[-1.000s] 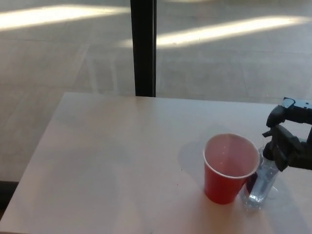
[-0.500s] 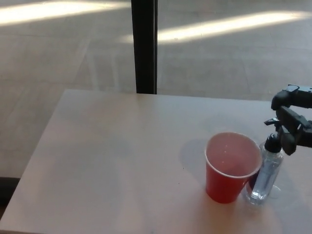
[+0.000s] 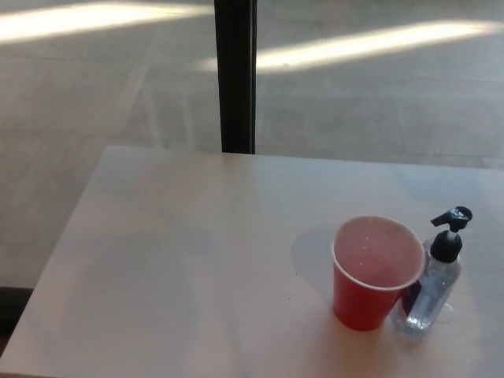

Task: The robot uses its right hand fist to press the hand soap kept in the middle of the table to get liquid hand soap out

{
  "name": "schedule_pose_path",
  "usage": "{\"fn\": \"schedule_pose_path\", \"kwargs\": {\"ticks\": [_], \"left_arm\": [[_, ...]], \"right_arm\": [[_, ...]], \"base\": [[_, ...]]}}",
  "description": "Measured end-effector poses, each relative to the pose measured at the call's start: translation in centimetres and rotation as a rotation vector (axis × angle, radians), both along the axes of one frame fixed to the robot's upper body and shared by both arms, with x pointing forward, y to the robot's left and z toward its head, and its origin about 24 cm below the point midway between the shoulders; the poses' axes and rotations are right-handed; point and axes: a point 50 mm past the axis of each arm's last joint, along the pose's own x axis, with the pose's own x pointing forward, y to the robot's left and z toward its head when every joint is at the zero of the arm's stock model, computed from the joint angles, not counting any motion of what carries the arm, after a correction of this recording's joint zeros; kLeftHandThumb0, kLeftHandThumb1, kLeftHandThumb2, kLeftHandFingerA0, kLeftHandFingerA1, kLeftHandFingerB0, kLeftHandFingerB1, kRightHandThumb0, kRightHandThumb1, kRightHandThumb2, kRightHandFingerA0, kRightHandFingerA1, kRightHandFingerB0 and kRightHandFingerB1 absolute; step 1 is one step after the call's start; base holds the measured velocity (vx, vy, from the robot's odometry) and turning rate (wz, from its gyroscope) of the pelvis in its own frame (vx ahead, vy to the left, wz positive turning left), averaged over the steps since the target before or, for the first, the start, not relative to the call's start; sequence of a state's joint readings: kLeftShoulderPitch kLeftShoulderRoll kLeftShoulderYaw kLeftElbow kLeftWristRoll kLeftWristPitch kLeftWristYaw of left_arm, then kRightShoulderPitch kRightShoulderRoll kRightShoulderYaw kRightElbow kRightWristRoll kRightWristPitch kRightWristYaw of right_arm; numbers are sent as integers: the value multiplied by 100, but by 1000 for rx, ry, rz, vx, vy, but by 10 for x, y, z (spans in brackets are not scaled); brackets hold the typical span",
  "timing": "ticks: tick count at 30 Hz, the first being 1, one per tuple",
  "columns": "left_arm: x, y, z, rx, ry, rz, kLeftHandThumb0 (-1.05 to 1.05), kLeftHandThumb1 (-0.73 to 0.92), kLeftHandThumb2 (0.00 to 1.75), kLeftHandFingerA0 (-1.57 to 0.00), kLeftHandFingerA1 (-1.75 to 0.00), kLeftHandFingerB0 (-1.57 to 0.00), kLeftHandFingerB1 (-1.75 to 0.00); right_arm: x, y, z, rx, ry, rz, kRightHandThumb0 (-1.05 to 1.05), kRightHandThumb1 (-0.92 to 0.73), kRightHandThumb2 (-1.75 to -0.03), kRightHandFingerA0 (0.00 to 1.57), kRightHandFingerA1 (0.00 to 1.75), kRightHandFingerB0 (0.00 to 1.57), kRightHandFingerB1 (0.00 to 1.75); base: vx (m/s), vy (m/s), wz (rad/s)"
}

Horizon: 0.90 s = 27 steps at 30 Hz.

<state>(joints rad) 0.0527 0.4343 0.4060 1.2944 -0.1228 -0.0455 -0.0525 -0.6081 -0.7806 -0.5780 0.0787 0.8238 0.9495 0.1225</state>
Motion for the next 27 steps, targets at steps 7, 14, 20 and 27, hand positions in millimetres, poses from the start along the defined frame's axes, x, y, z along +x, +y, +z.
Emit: {"fn": "schedule_pose_path", "kwargs": {"ticks": [7, 14, 20, 27], "left_arm": [[-1, 0, 0, 0, 4, 0, -53, 70, 60, -69, -68, -51, -51], [-1, 0, 0, 0, 2, 0, -53, 70, 60, -67, -72, -50, -53], [1, 0, 0, 0, -2, 0, -55, 69, 60, -71, -74, -52, -53], [2, 0, 0, -1, -5, -1, -54, 70, 60, -70, -71, -53, -53]], "right_arm": [[-37, -46, 23, 106, -71, -154, -42, 19, -132, 142, 143, 136, 104], [-80, -82, 23, 161, -115, -324, -94, -20, -128, 144, 165, 127, 147], [-119, -111, -26, 193, -8, -525, -49, -1, -175, 153, 160, 103, 141], [-154, -124, -120, 295, 223, -720, -23, -50, -135, 157, 153, 110, 124]], "base": [[0, 0, 0], [0, 0, 0], [0, 0, 0], [0, 0, 0]]}}
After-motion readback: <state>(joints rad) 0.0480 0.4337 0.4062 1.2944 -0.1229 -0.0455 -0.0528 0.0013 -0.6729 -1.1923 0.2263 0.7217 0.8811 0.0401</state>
